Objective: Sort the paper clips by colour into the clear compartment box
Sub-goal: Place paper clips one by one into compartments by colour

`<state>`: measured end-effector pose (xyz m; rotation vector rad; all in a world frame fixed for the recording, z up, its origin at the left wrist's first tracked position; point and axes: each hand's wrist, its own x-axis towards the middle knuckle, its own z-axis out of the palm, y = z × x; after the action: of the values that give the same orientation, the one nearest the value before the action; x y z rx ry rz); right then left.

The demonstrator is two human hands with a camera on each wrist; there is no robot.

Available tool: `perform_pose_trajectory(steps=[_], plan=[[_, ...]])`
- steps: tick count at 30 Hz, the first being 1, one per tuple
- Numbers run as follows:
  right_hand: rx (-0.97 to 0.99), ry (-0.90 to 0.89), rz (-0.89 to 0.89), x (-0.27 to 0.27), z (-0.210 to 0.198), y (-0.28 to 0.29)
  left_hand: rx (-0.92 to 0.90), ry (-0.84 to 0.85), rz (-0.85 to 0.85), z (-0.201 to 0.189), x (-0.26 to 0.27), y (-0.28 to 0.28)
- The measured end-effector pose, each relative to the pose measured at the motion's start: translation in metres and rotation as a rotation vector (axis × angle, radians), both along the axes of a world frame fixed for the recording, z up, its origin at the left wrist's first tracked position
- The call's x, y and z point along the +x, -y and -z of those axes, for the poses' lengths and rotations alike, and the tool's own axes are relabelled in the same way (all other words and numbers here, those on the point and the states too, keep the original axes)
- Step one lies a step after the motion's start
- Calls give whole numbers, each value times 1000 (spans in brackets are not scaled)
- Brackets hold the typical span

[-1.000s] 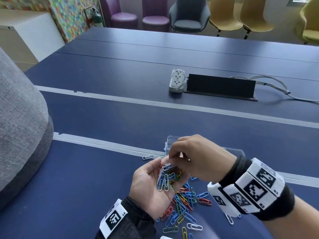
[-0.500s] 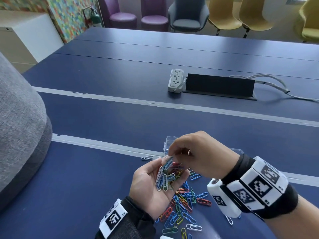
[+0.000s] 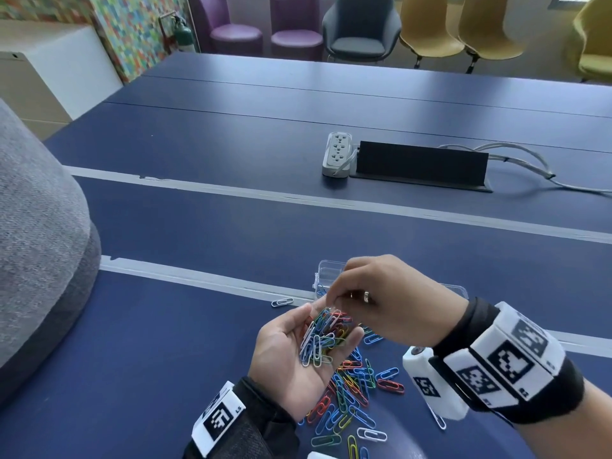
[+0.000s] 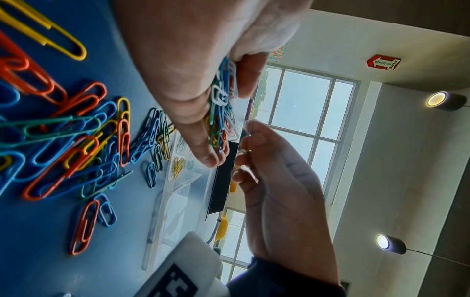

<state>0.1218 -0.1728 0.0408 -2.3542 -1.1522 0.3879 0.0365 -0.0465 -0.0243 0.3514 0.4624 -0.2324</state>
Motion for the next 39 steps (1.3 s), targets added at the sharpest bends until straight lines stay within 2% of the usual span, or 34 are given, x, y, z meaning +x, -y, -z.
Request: perform_pose_trajectory(steps=[4, 12, 17, 28, 32, 35, 39], plan=[[-185, 7, -54, -4, 2, -2, -8, 12, -9, 2, 0, 0], [-135, 37, -21, -3, 1, 1, -11, -23, 4, 2, 1, 1], [-212, 55, -32, -4, 1, 0, -23, -8, -13, -1, 0, 3], [-100, 100, -6, -4, -2, 8, -23, -13, 1, -1, -2, 3], [20, 141, 33, -5, -11, 8, 2, -23, -2, -5, -3, 4], [27, 67, -67, -10, -15, 0, 21, -35, -8, -4, -4, 5], [-80, 32, -280, -14, -9, -12, 74, -54, -14, -4, -4, 4]])
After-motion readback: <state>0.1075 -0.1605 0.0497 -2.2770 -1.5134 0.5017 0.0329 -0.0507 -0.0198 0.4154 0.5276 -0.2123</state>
